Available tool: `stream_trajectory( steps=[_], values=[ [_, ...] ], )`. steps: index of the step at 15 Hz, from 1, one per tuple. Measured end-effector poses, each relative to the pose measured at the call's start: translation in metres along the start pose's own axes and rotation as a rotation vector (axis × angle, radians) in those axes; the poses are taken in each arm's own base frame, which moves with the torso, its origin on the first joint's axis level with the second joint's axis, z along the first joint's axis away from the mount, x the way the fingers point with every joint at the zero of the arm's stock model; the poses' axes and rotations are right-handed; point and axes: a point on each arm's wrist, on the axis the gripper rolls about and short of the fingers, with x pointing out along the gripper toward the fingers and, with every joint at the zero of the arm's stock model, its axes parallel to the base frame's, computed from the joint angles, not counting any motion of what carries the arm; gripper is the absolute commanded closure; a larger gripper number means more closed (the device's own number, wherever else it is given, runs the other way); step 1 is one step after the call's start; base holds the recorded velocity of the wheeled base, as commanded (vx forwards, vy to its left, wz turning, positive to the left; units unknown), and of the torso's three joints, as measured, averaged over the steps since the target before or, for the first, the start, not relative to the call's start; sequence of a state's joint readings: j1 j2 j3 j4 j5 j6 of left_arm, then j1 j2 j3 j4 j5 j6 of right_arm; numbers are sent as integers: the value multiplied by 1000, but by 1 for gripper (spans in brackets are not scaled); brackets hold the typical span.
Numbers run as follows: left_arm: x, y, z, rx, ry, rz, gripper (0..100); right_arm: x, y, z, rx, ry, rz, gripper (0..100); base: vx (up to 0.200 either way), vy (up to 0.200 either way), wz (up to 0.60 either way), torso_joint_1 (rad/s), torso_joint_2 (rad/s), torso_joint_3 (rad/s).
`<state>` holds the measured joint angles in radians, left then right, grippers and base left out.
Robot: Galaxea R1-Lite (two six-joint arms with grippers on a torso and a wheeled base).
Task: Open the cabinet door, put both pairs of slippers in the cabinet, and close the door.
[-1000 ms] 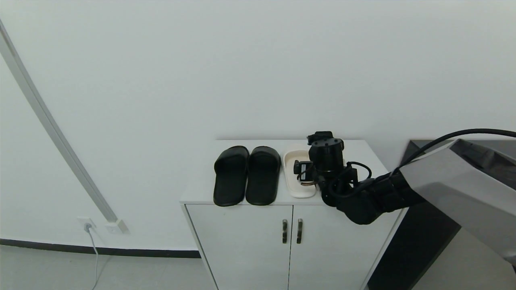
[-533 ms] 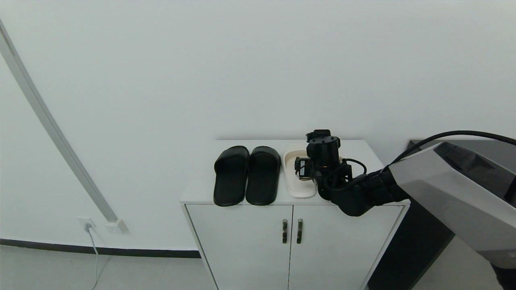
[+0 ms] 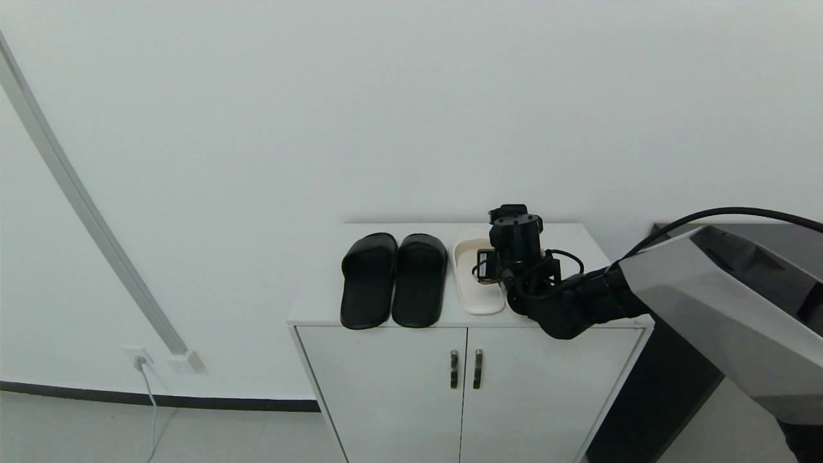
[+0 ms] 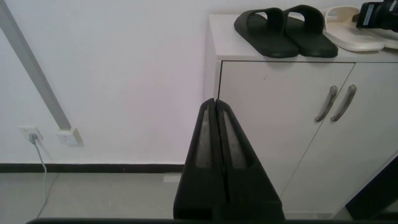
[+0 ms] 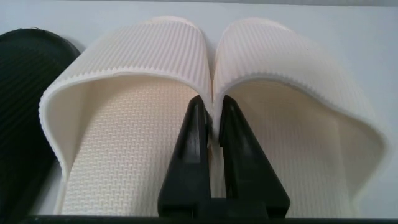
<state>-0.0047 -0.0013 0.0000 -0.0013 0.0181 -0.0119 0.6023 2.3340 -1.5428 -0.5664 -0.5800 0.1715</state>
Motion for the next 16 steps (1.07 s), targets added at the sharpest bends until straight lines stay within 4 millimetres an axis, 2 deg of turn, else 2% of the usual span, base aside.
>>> stream_trajectory(
  steps=[3,5,10,13,16],
  values=[
    [0,0,0,0,0,0,100,-10,-4,7,-1,-1,-1,100,0,0,0,0,0,0],
    [0,0,0,0,0,0,100,-29,-7,14,-8,6,19,100,0,0,0,0,0,0],
    [0,0,0,1,0,1,100,-100,-22,22,-53,29,204,100,0,0,0,0,0,0],
    [0,0,0,1,0,1,100,-152,-42,17,-93,70,424,100,0,0,0,0,0,0],
    [0,0,0,0,0,2,100,-194,-66,14,-106,103,594,100,0,0,0,0,0,0]
  ],
)
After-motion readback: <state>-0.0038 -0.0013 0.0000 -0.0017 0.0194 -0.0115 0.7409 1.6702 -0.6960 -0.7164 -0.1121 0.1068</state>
